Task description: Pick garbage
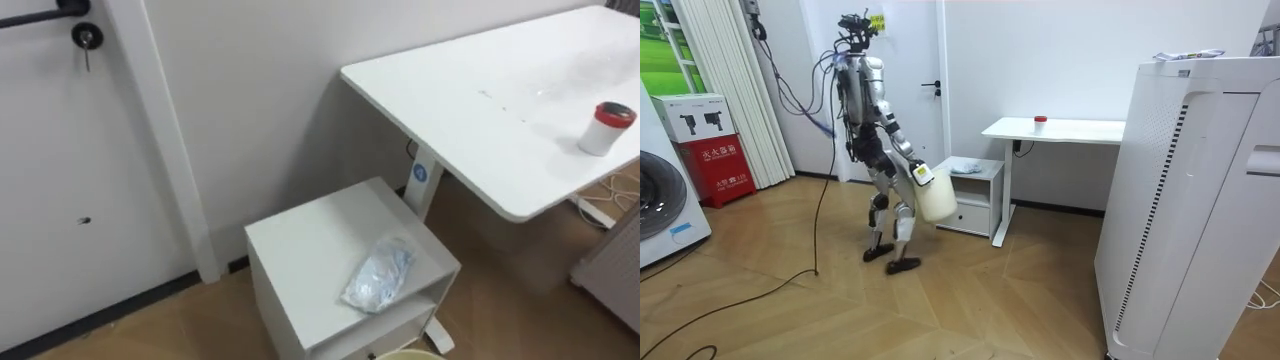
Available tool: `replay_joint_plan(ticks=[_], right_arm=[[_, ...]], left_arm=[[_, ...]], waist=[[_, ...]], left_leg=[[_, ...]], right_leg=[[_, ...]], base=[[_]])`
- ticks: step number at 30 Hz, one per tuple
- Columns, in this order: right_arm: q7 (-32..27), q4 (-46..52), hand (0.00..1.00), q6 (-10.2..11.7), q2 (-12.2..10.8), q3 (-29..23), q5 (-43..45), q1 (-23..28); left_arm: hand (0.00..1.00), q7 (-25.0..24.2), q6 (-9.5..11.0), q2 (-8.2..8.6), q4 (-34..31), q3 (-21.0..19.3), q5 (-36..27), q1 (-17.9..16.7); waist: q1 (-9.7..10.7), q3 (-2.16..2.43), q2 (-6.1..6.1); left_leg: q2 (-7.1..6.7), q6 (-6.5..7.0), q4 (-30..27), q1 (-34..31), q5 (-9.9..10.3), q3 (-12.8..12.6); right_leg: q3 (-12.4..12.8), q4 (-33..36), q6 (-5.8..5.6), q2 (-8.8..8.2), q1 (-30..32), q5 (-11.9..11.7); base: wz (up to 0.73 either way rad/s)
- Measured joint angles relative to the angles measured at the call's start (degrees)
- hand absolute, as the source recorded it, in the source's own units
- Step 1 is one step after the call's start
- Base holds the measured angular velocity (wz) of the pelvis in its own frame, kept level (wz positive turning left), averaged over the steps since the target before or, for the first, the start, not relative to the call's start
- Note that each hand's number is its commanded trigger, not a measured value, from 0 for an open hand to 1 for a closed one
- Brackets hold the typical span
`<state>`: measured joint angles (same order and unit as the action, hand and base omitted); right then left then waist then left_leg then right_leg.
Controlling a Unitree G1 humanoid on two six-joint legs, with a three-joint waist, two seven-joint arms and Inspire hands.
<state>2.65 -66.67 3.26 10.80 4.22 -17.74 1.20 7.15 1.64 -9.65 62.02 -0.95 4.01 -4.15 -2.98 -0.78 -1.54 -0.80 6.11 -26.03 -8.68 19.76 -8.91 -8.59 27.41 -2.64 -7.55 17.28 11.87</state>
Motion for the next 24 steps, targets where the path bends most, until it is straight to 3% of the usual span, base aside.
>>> replay_joint_plan(ticks=[2,6,9,10,11,13,16,19,23,24], right_arm=[[0.2,-1.3,1.0,1.0,0.0,0.2,0.1,-0.7],[0.4,-3.7,1.0,2.7,0.6,2.0,0.2,-4.9],[0.5,-6.2,1.0,3.0,1.0,5.3,-0.3,-8.4],[0.7,-7.1,1.0,3.0,0.9,5.8,-0.2,-9.8],[0.6,-7.3,1.0,3.3,1.0,5.7,-0.4,-10.9],[1.3,-7.1,1.0,3.4,1.0,5.8,-1.0,-12.0],[1.8,-6.4,1.0,4.1,0.9,6.4,-1.5,-12.4],[1.3,-4.9,1.0,4.1,1.3,7.9,-2.8,-12.4],[0.4,-2.5,1.0,4.3,3.0,9.4,-5.9,-12.4],[0.2,-2.2,1.0,4.4,3.1,9.8,-6.5,-12.4]], left_arm=[[0.0,0.8,1.3,0.34,-0.3,0.1,0.7,2.8],[0.0,2.7,2.3,0.35,-2.9,0.5,2.4,8.2],[0.0,4.4,4.7,-0.51,-3.6,3.5,1.0,14.8],[0.0,4.9,5.9,-0.83,-3.6,5.2,1.2,18.2],[0.0,5.2,7.4,-1.13,-3.6,7.4,1.1,21.9],[0.0,6.3,9.3,-1.36,-4.6,8.1,1.3,25.2],[0.0,8.7,9.9,-2.53,-4.5,8.0,1.7,25.7],[0.0,10.2,9.9,-4.34,-4.5,7.9,1.5,27.4],[0.0,13.5,10.0,-4.46,-4.3,8.8,1.2,30.8],[0.0,14.1,10.0,-4.5,-4.3,9.1,1.2,31.3]], waist=[[1.0,0.62,0.47],[2.1,-0.13,2.14],[3.8,-0.73,2.69],[5.1,-1.64,2.65],[5.9,-1.78,3.29],[5.0,-2.3,2.03],[5.3,-2.32,2.27],[7.7,-2.51,2.8],[9.7,-3.34,3.87],[9.9,-3.36,3.9]], left_leg=[[1.02,-0.59,-0.6,-0.9,0.0,0.1],[1.6,-1.93,-1.6,-3.7,-0.8,-0.6],[2.54,-3.53,-8.3,-9.0,-1.7,-2.6],[3.02,-4.45,-7.2,-12.0,-1.8,-1.9],[4.33,-2.56,-4.3,-14.7,-3.0,-2.9],[4.15,-1.78,-5.1,-16.4,-3.5,-6.1],[4.07,-1.77,-5.8,-17.8,-3.5,-6.6],[4.29,-1.79,-5.9,-20.1,-3.5,-6.4],[4.73,-1.79,-7.4,-22.8,-3.4,-6.6],[4.79,-1.79,-7.5,-23.1,-3.3,-6.7]], right_leg=[[0.0,-1.8,0.04,1.65,-0.2,-2.0],[1.3,-2.4,0.66,2.11,1.7,-2.3],[6.2,-2.9,0.4,2.18,3.0,-2.5],[9.2,-2.6,0.0,2.23,4.0,-2.7],[10.6,-0.5,-1.03,2.42,6.9,-2.2],[9.4,1.4,-1.65,1.9,11.0,-1.8],[7.4,1.1,-1.16,1.62,12.8,-2.7],[6.5,1.5,-0.62,1.69,15.4,-3.1],[6.5,3.6,-0.17,1.77,18.6,-3.4],[6.6,3.9,-0.09,1.82,19.1,-3.5]], base=[[0.24],[-0.09],[0.09],[0.54],[0.44],[-0.3],[-0.62],[-0.1],[-0.03],[-0.07]])
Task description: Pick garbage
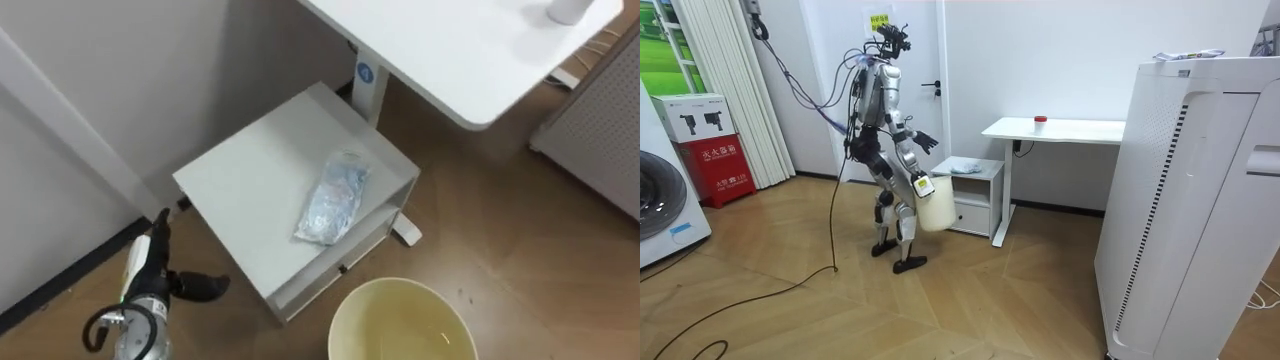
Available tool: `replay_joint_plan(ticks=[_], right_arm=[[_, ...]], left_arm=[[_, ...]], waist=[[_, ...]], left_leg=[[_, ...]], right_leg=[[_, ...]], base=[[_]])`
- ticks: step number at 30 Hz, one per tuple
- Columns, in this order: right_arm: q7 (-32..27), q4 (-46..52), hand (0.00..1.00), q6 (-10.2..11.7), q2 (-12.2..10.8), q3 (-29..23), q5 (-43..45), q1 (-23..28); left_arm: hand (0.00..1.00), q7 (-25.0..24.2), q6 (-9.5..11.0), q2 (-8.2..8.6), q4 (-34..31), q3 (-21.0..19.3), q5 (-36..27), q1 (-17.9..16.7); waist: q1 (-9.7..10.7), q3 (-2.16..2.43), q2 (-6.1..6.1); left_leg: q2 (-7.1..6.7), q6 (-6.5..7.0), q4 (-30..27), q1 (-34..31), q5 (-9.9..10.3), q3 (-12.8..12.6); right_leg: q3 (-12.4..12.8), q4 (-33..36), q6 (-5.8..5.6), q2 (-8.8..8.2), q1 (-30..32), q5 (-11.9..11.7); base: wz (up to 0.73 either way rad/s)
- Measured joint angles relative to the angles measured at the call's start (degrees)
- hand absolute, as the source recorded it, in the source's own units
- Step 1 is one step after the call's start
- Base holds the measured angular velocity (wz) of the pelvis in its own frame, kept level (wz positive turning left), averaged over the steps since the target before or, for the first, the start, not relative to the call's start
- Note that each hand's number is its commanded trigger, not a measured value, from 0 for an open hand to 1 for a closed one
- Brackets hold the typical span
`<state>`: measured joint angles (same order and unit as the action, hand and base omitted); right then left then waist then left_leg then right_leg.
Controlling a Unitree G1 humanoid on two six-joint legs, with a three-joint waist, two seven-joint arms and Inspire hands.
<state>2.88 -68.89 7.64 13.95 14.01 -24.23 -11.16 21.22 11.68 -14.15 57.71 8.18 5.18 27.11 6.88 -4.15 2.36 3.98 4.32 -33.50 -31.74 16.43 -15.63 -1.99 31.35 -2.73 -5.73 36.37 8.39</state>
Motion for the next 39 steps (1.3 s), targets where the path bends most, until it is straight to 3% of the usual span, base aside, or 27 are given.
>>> replay_joint_plan(ticks=[9,12,16,20,25,32,39], right_arm=[[-1.5,4.6,1.0,1.2,0.2,1.3,-3.9,0.1],[-1.3,5.3,1.0,1.3,0.2,1.6,-4.5,0.0],[-1.5,6.2,1.0,1.3,0.2,1.6,-5.0,0.0],[-3.0,6.9,1.0,2.0,1.0,2.6,-7.6,0.0],[-4.8,8.4,1.0,2.4,2.4,2.7,-10.8,1.3],[-6.1,9.1,1.0,0.7,3.1,2.9,-12.6,4.1],[-7.0,11.1,1.0,-0.3,3.7,4.0,-12.3,5.2]], left_arm=[[0.0,7.4,1.7,-1.15,-0.1,1.6,0.1,6.9],[0.0,9.4,2.6,-1.92,-0.1,2.5,0.1,7.8],[0.0,10.9,2.7,-2.35,1.1,3.4,1.1,8.5],[0.0,12.3,2.7,-2.44,2.1,5.0,1.2,10.4],[0.0,13.5,2.8,-2.49,2.0,7.9,1.3,12.6],[0.0,14.4,2.7,-2.24,4.4,12.2,2.9,13.4],[0.0,15.9,2.6,-2.36,6.6,13.6,7.8,13.8]], waist=[[4.4,-0.41,0.7],[5.4,-0.48,0.64],[6.2,-0.72,0.48],[7.4,-1.03,0.06],[8.4,-1.1,-0.06],[10.7,-1.11,-0.23],[11.8,-1.01,-0.73]], left_leg=[[3.34,-0.64,-5.7,-9.0,0.7,-1.4],[3.68,-0.98,-7.3,-11.1,1.2,-1.4],[5.37,-1.6,-10.8,-13.1,2.7,-1.5],[5.74,-1.72,-12.8,-15.8,3.2,-1.2],[6.37,-1.63,-15.6,-19.4,4.2,-1.3],[7.41,-1.79,-18.3,-20.8,5.9,-1.5],[7.82,-1.72,-21.4,-25.1,6.5,-1.3]], right_leg=[[0.5,3.5,1.74,2.1,9.2,-1.1],[1.0,4.9,2.15,2.8,11.5,-0.9],[1.3,7.5,2.89,4.09,13.7,-0.2],[1.3,9.8,3.14,4.09,16.5,0.6],[1.7,12.4,3.32,4.42,20.4,1.1],[2.6,14.4,3.35,5.47,22.3,1.8],[3.3,17.2,3.44,6.08,27.0,1.8]], base=[[-0.14],[-0.14],[-0.15],[0.01],[-0.06],[-0.11],[-0.08]])
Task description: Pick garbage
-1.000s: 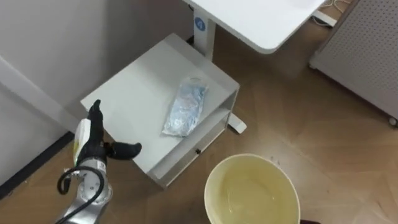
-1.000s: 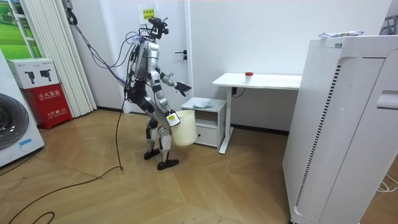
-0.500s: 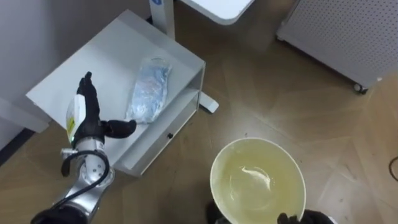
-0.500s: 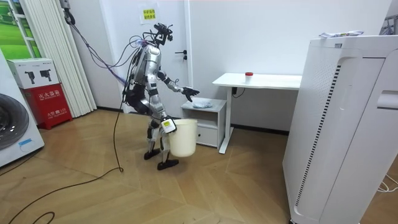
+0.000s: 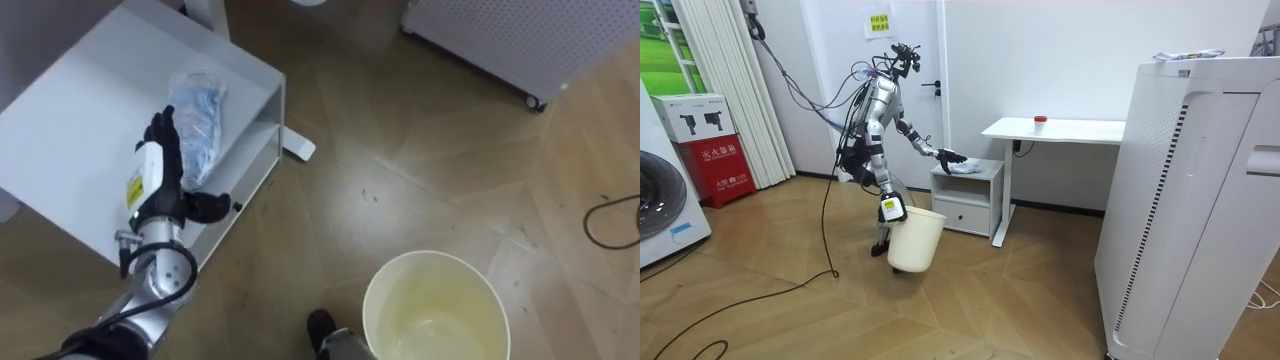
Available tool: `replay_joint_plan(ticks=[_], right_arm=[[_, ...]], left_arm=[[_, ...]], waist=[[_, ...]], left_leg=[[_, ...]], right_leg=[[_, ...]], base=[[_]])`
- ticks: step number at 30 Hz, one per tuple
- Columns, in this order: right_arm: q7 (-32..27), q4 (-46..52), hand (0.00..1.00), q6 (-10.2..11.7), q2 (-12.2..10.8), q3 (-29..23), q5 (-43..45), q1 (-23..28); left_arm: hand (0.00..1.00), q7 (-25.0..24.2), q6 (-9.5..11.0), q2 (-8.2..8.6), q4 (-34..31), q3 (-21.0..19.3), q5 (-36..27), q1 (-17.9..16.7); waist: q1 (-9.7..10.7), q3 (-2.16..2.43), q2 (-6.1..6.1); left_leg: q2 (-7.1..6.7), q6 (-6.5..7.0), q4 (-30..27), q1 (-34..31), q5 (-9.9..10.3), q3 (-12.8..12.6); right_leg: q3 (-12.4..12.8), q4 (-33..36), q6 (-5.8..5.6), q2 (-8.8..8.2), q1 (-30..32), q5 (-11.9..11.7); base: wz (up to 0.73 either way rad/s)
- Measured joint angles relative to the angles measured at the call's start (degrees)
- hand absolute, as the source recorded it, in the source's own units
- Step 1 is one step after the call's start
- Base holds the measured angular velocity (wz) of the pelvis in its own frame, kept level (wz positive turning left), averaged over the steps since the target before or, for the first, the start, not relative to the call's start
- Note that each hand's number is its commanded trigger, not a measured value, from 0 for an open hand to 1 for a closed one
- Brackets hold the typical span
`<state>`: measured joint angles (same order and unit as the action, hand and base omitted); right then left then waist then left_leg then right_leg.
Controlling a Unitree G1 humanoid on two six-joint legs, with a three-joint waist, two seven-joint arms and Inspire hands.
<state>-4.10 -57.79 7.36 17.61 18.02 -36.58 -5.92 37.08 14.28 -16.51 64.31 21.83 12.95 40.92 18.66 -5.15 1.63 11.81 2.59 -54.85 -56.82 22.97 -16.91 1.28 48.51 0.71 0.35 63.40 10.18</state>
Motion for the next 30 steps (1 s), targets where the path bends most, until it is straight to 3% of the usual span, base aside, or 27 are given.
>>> replay_joint_plan(ticks=[1,2,3,5,9,14,21,30], right_arm=[[0.0,0.0,1.0,-0.2,0.1,0.0,0.4,0.1],[0.0,0.0,1.0,-0.7,0.1,0.2,0.4,0.1],[0.0,0.0,1.0,-0.8,0.1,0.5,0.4,0.1],[0.0,0.0,1.0,-1.2,0.1,0.8,0.4,0.1],[0.0,-0.1,1.0,-1.9,0.2,0.8,0.4,0.2],[0.0,0.3,1.0,-3.8,0.6,0.8,0.4,0.2],[-0.2,-0.3,1.0,-5.9,1.1,0.8,0.5,0.4],[-1.7,-0.3,1.0,-6.2,1.0,1.1,0.7,0.5]], left_arm=[[0.0,0.0,0.0,-0.06,0.4,0.3,1.0,0.0],[0.19,0.0,0.0,-0.32,0.8,0.6,2.5,0.0],[0.62,0.0,-0.1,-0.48,1.0,0.9,3.1,0.0],[1.0,0.0,-0.1,-0.68,2.2,1.1,5.8,0.1],[1.0,0.3,-1.5,-0.9,4.1,2.9,8.5,0.1],[1.0,1.4,-3.2,-4.87,4.8,5.4,10.6,2.1],[1.0,0.7,-6.8,-4.43,5.3,6.6,12.2,1.6],[1.0,-2.9,-7.8,-3.78,5.5,6.6,12.6,0.0]], waist=[[0.0,0.05,-0.2],[0.0,0.11,-0.52],[0.1,0.17,-0.66],[0.3,0.18,-0.81],[0.3,0.19,-0.81],[0.3,0.21,-0.78],[0.3,0.43,-0.65],[0.0,0.48,-0.59]], left_leg=[[0.26,-0.02,-0.7,-0.6,0.2,0.1],[0.62,-0.13,-1.2,-0.9,0.4,0.1],[0.66,-0.12,-1.5,-1.1,0.4,0.2],[0.72,-0.15,-2.3,-1.8,0.6,0.5],[0.71,-0.31,-3.7,-2.2,1.3,0.7],[0.76,-0.33,-6.1,-3.0,2.2,1.9],[0.6,-0.33,-6.4,-2.3,2.2,2.0],[0.68,-0.38,-6.2,-0.7,2.1,1.9]], right_leg=[[0.0,0.6,0.12,0.15,0.6,0.1],[0.0,0.8,0.14,0.45,0.9,0.1],[0.0,1.1,0.21,0.45,1.0,0.1],[-0.2,1.8,0.28,0.45,1.6,0.3],[-0.1,3.5,0.18,0.37,2.1,1.0],[-0.1,5.4,0.15,0.67,2.7,1.3],[0.0,5.5,0.01,0.65,1.8,1.3],[-0.1,5.4,0.03,0.63,0.3,1.2]], base=[[-0.07],[-0.06],[0.0],[0.04],[0.03],[-0.03],[0.0],[0.0]])
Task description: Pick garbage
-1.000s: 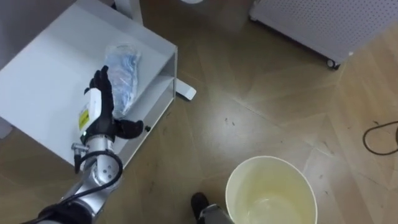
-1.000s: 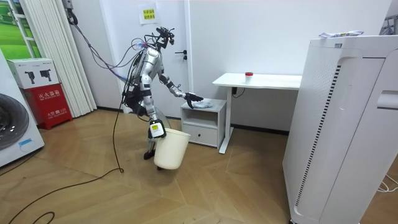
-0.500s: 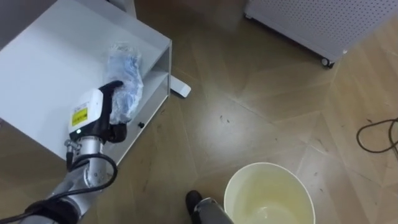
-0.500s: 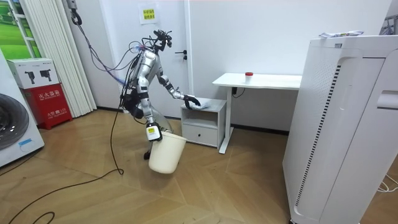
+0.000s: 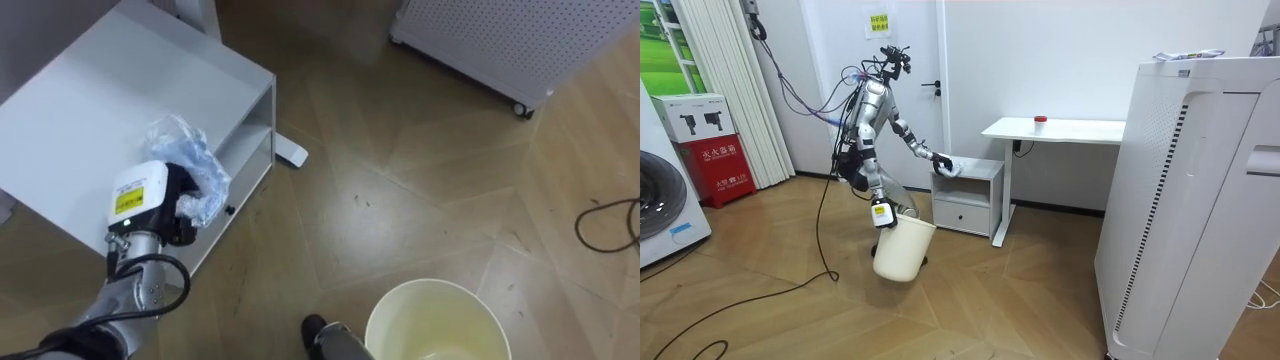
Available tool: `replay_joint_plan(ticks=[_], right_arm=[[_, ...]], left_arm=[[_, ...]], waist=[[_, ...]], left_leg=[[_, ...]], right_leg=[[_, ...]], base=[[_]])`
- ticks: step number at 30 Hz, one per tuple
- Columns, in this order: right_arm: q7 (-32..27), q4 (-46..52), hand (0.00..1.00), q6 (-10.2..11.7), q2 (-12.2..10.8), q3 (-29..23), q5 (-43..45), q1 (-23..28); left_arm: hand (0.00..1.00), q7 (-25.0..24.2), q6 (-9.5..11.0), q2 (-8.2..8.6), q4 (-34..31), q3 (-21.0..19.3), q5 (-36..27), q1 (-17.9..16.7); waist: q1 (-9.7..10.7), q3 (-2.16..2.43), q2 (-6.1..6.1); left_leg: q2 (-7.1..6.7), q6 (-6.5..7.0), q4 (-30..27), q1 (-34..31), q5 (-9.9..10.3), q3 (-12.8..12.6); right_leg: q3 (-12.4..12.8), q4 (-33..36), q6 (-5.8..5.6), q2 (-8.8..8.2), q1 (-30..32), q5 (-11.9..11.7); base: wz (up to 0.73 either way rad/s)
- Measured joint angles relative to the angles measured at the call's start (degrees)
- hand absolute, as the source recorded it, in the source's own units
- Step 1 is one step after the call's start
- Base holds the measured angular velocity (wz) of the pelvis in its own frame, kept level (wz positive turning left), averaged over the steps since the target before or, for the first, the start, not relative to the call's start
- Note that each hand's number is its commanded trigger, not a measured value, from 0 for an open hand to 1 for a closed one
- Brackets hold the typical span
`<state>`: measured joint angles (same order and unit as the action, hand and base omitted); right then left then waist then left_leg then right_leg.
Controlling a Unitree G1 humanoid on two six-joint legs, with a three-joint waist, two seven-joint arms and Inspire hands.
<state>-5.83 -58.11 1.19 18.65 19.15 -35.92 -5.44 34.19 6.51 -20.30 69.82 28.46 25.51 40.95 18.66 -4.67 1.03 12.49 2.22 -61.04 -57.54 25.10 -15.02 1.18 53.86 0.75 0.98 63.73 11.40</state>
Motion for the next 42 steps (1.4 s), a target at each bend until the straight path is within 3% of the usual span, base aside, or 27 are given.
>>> replay_joint_plan(ticks=[6,10,12,15,17,18,20,24,27,30,35,42], right_arm=[[-1.9,-0.1,1.0,2.1,-0.3,1.4,0.0,0.0],[-3.4,0.1,1.0,5.2,-0.6,1.5,0.3,0.0],[-3.6,0.1,1.0,7.0,-0.8,1.6,0.2,0.0],[-4.5,-0.1,1.0,8.3,-1.2,1.6,0.3,-0.2],[-4.8,-0.8,1.0,9.8,-1.2,1.5,0.3,-0.6],[-5.4,-0.8,1.0,10.0,-1.4,1.5,0.7,-0.4],[-6.3,-0.8,1.0,10.3,-1.7,1.6,0.7,-0.9],[-7.2,-0.1,1.0,10.9,-2.6,2.8,1.4,-3.3],[-7.2,0.3,1.0,11.5,-4.0,4.7,5.3,-5.4],[-5.7,0.7,1.0,11.4,-6.2,6.7,6.2,-7.1],[-0.6,4.0,1.0,11.2,-9.1,7.7,7.3,-6.5],[1.1,4.3,1.0,10.5,-9.3,7.6,9.5,-6.2]], left_arm=[[1.0,-2.4,0.5,2.67,0.7,-0.4,-1.1,-1.6],[1.0,-2.8,3.6,4.66,-2.1,-2.6,-6.2,-3.5],[1.0,-4.5,6.2,5.42,-5.2,-2.6,-10.3,-5.3],[1.0,-7.3,7.4,6.14,-9.1,-2.5,-17.7,-8.1],[1.0,-11.0,7.8,7.11,-13.7,-2.4,-23.7,-12.6],[1.0,-13.6,7.9,8.39,-15.0,-2.1,-25.9,-14.8],[1.0,-17.7,7.9,9.6,-17.4,-0.8,-29.5,-18.1],[1.0,-26.3,7.7,12.58,-21.1,4.2,-34.1,-22.8],[1.0,-32.2,7.7,14.4,-21.6,7.8,-35.6,-23.6],[1.0,-36.3,7.6,15.22,-22.0,10.6,-37.8,-24.9],[1.0,-41.6,6.8,14.84,-23.5,12.3,-39.6,-27.4],[1.0,-42.9,6.8,14.21,-24.9,12.2,-41.3,-30.3]], waist=[[-0.7,0.01,0.1],[-2.6,0.01,0.24],[-4.1,0.09,0.39],[-5.8,0.14,0.38],[-7.7,0.57,0.62],[-8.2,1.2,0.82],[-9.7,1.62,0.62],[-11.6,2.16,0.06],[-12.6,2.59,-0.9],[-12.7,2.72,-2.13],[-12.8,2.68,-2.39],[-13.0,2.64,-2.86]], left_leg=[[-0.34,-0.49,2.3,3.0,-0.5,-0.2],[-0.44,-0.31,4.9,5.1,-1.6,-0.1],[-1.2,-0.51,7.4,6.9,-2.6,0.0],[-1.37,-0.54,10.0,9.5,-3.5,-0.3],[-2.07,-0.83,13.1,12.3,-4.4,-0.3],[-2.67,-0.74,14.8,13.4,-5.1,-0.3],[-3.54,-0.98,17.3,15.3,-5.8,-0.3],[-4.44,-1.09,20.5,17.1,-6.9,-0.3],[-4.43,-1.12,20.9,17.5,-7.0,-0.3],[-4.47,-1.12,21.1,18.2,-7.0,-0.5],[-5.32,-0.98,22.4,18.7,-7.1,-0.2],[-5.52,-0.61,23.4,17.9,-7.2,-0.4]], right_leg=[[-0.4,-2.1,0.14,-0.48,-3.0,-0.3],[-0.7,-5.1,0.32,-0.73,-5.7,-1.3],[-1.2,-7.4,0.34,-1.12,-7.8,-1.7],[-1.4,-9.7,0.38,-1.27,-10.4,-2.1],[-1.8,-12.3,0.45,-1.57,-13.3,-2.5],[-2.1,-13.4,0.44,-2.0,-14.4,-2.5],[-2.0,-14.8,0.46,-2.24,-15.9,-2.6],[-2.2,-16.8,0.45,-2.84,-17.5,-2.8],[-2.3,-17.2,0.46,-2.83,-17.8,-2.8],[-2.3,-17.4,0.46,-2.87,-18.3,-2.8],[-2.4,-18.4,0.04,-3.19,-18.8,-3.0],[-2.1,-21.0,-0.82,-3.0,-18.6,-4.1]], base=[[0.01],[0.01],[0.14],[0.06],[0.12],[0.23],[0.12],[0.09],[0.0],[-0.03],[0.02],[-0.03]])
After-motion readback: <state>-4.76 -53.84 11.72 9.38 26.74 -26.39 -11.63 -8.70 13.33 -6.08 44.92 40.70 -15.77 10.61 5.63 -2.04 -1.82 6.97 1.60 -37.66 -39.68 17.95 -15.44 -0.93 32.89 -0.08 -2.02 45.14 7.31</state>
